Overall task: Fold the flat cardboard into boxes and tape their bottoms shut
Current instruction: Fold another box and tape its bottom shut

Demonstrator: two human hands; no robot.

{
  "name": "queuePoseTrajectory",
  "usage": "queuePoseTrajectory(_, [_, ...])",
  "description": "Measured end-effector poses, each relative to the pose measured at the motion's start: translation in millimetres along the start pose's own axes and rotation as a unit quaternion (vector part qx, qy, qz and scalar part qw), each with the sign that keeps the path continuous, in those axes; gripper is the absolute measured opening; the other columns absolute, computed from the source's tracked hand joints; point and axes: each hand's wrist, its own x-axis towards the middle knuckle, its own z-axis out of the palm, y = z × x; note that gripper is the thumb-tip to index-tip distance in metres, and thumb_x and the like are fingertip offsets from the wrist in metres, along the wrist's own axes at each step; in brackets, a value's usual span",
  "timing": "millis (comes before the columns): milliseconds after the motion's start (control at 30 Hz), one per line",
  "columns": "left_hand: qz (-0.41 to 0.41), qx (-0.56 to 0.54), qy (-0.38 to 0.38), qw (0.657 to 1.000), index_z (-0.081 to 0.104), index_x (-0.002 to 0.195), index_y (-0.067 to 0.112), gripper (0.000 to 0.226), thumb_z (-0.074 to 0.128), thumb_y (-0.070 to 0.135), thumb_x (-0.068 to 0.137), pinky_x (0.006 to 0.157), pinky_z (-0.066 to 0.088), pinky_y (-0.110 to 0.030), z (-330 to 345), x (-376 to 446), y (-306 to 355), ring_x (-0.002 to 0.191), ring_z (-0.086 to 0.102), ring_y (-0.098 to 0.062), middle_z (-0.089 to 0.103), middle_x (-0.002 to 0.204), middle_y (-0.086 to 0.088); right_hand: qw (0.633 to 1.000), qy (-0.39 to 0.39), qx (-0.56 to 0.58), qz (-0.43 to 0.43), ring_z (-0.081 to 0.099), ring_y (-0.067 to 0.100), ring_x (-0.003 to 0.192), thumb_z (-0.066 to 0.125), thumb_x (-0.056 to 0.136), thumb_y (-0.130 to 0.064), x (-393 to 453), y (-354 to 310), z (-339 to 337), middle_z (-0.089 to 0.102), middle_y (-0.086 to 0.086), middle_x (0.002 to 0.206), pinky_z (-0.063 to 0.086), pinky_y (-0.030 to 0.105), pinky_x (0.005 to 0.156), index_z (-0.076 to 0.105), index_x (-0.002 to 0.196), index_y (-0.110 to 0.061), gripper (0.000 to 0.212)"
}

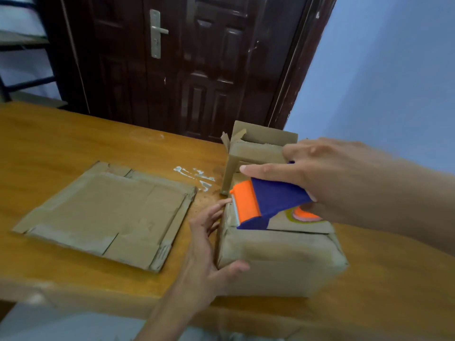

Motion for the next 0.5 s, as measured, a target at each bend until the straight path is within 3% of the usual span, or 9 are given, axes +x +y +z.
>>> queuePoseTrajectory(67, [0.0, 0.007, 0.002, 1.0, 0.026, 0.151, 0.025, 0.098, 0.071, 0.075, 0.08, 0.112, 0.046, -0.049, -1.3, 0.1, -4.3, 0.145, 0.044, -0.033, 0.04, 0.158, -0.002, 1.0, 0.007, 0.009, -0.014, 0.037, 0.014, 0.077, 0.083, 0.077, -0.046, 4.8, 1.2, -1.5, 0.029, -0.016, 0.089, 0.03, 0.026, 0.052, 0.019, 0.154, -0.056, 0.101])
queuePoseTrajectory(167, [0.022, 0.005, 0.007, 1.0, 0.033, 0.142, 0.031, 0.083, 0.074, 0.07, 0.082, 0.108, 0.046, -0.062, -2.0, 0.2, -7.7, 0.146, 0.043, -0.036, 0.037, 0.159, -0.003, 1.0, -0.022, -0.015, -0.008, 0.042, 0.016, 0.084, 0.072, 0.085, -0.05, 13.6, 0.6, -11.9, 0.03, -0.016, 0.092, 0.037, 0.031, 0.059, 0.005, 0.15, -0.065, 0.095])
queuePoseTrajectory(333, [0.057, 0.012, -0.024, 0.998, 0.039, 0.13, 0.022, 0.063, 0.069, 0.062, 0.091, 0.102, 0.05, -0.062, -5.3, 1.4, -5.7, 0.149, 0.039, -0.032, 0.033, 0.162, -0.007, 0.996, -0.083, 0.011, 0.02, 0.041, 0.012, 0.087, 0.069, 0.092, -0.038, 6.4, 2.3, 13.4, 0.032, -0.019, 0.092, 0.038, 0.026, 0.062, -0.012, 0.15, -0.069, 0.103])
queuePoseTrajectory(433, [0.043, 0.02, -0.038, 0.998, 0.043, 0.129, 0.026, 0.059, 0.067, 0.065, 0.091, 0.099, 0.053, -0.061, -5.8, 2.1, -3.0, 0.148, 0.039, -0.036, 0.032, 0.162, -0.009, 0.996, -0.069, 0.044, 0.034, 0.038, 0.015, 0.068, 0.092, 0.064, -0.02, -3.2, 9.1, 41.3, 0.034, -0.012, 0.087, 0.027, 0.023, 0.05, 0.028, 0.161, -0.048, 0.119])
queuePoseTrajectory(500, [0.036, 0.028, -0.045, 0.998, 0.044, 0.13, 0.029, 0.058, 0.066, 0.066, 0.091, 0.099, 0.054, -0.06, -7.3, 2.9, -0.9, 0.149, 0.038, -0.037, 0.032, 0.161, -0.008, 0.997, -0.059, 0.024, 0.042, 0.039, 0.018, 0.064, 0.094, 0.056, -0.015, -13.2, 12.4, 54.8, 0.04, -0.006, 0.084, 0.025, 0.026, 0.05, 0.034, 0.161, -0.039, 0.123])
